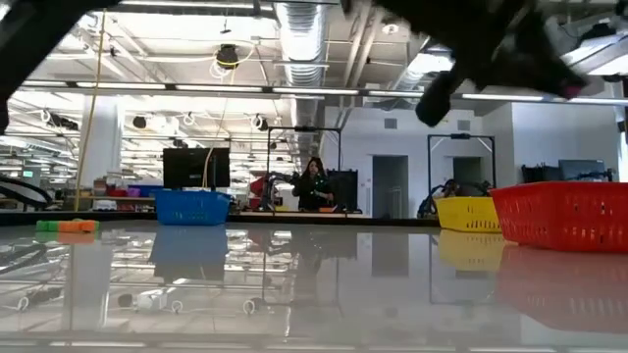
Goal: Sort Halloween decoration
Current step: Put the purple skeleton toy into the yellow bin
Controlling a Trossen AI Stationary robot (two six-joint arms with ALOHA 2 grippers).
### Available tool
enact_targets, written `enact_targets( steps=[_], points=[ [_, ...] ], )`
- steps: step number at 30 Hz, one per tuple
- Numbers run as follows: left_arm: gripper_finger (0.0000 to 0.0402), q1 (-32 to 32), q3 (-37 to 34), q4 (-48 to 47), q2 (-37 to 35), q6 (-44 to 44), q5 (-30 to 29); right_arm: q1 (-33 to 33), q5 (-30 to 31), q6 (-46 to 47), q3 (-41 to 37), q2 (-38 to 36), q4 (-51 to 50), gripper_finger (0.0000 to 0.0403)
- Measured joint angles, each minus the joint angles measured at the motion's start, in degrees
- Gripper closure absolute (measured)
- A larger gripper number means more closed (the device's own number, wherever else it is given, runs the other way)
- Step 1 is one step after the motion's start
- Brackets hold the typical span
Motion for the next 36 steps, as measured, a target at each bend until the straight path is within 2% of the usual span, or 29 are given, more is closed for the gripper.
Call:
enact_targets(
  steps=[5, 11, 18, 22, 25, 36],
  points=[
    [0.0401, 9.77, -0.04, 6.31, 0.12, 4.39, 10.17, -1.63, -0.37, 0.07, -1.52, 4.64, 7.69, 0.0122],
    [0.0401, 20.26, 0.02, 9.07, 0.07, 2.99, 14.61, -1.50, -1.20, -0.64, -1.90, 10.86, 12.64, 0.0122],
    [0.0401, 27.08, 0.07, 9.31, -0.02, 4.31, 16.56, 0.74, -1.75, -0.48, -1.94, 16.63, 15.36, 0.0122],
    [0.0401, 29.32, 0.35, 10.16, 0.76, 5.37, 17.17, 1.88, -0.72, -1.77, -1.94, 18.18, 18.92, 0.0122],
    [0.0401, 29.80, 2.53, 9.68, 3.65, 4.51, 20.63, 2.30, -0.10, -2.43, -1.94, 18.58, 20.82, 0.0122],
    [0.0401, 29.43, 19.90, 5.72, 18.36, 1.47, 24.80, 2.45, 1.41, 1.02, -1.90, 18.64, 21.60, 0.0122]
  ],
)
